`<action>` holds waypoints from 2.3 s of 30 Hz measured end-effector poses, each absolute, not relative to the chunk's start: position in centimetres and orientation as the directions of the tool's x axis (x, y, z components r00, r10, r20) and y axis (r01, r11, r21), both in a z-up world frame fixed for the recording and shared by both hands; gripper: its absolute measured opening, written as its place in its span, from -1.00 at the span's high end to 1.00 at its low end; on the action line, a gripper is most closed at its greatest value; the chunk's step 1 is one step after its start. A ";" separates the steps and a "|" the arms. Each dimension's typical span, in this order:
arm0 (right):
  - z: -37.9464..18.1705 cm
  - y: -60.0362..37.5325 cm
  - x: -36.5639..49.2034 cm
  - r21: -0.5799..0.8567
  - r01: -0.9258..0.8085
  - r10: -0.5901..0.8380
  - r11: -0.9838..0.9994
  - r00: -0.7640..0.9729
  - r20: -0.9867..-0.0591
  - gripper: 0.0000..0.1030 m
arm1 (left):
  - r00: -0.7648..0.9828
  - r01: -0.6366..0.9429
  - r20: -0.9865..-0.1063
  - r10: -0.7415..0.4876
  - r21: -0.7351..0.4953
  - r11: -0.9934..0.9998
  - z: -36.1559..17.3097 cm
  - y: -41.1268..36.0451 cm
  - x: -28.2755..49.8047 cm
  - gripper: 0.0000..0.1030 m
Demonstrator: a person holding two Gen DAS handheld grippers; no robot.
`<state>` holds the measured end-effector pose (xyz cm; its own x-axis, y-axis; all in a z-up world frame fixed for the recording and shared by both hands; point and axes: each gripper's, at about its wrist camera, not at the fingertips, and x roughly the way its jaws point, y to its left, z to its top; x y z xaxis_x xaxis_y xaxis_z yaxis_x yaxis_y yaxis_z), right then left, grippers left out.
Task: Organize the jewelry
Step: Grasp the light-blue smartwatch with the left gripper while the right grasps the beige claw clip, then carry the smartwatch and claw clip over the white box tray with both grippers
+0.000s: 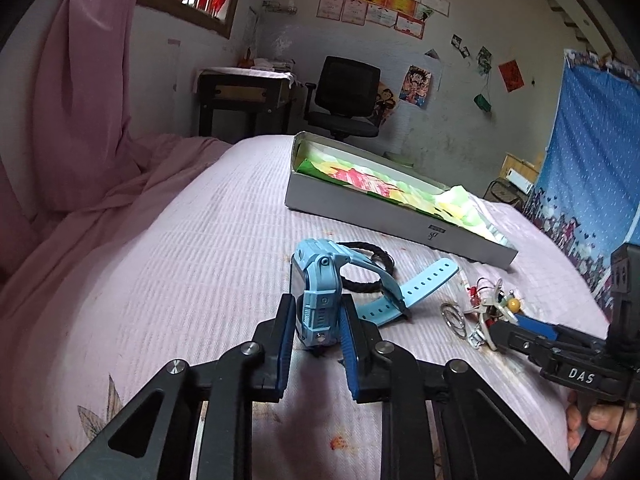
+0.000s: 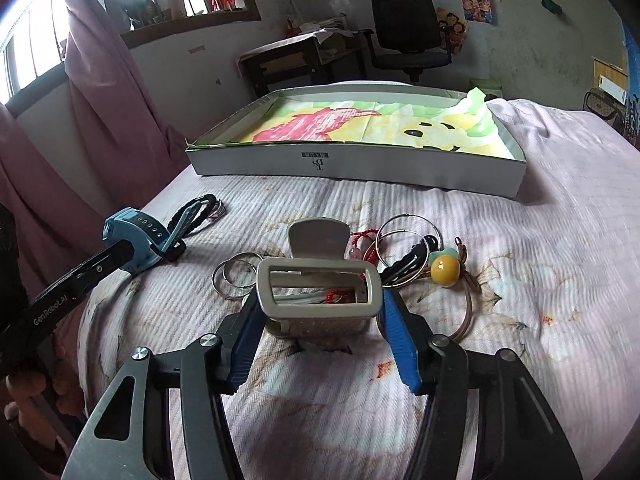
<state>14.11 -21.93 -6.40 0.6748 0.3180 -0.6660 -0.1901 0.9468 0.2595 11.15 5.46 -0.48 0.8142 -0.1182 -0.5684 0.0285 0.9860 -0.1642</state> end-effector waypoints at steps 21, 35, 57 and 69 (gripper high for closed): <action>-4.7 -21.7 10.8 0.195 -0.210 0.286 0.958 0.760 -0.584 0.36 | 0.862 0.073 -0.501 -0.072 -0.019 0.997 0.7 2.2 7.9 0.67; -4.5 -21.3 9.8 0.183 -0.233 0.296 0.955 0.778 -0.554 0.37 | 0.868 0.097 -0.484 -0.110 -0.052 0.994 0.7 2.3 6.9 0.67; 1.6 -23.3 13.9 0.166 -0.237 0.283 0.957 0.888 -0.363 0.37 | 0.883 0.067 -0.457 -0.107 -0.103 0.992 6.8 3.5 15.2 0.67; 0.3 -22.9 24.4 0.218 -0.154 0.234 0.964 0.881 -0.411 0.37 | 0.832 0.096 -0.539 -0.131 -0.093 0.991 5.8 2.9 24.9 0.67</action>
<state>24.42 -22.93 0.30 0.8812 0.2340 -0.4109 -0.1543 0.9637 0.2179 24.91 2.93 5.76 0.8318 -0.1314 -0.5392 0.0962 0.9910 -0.0931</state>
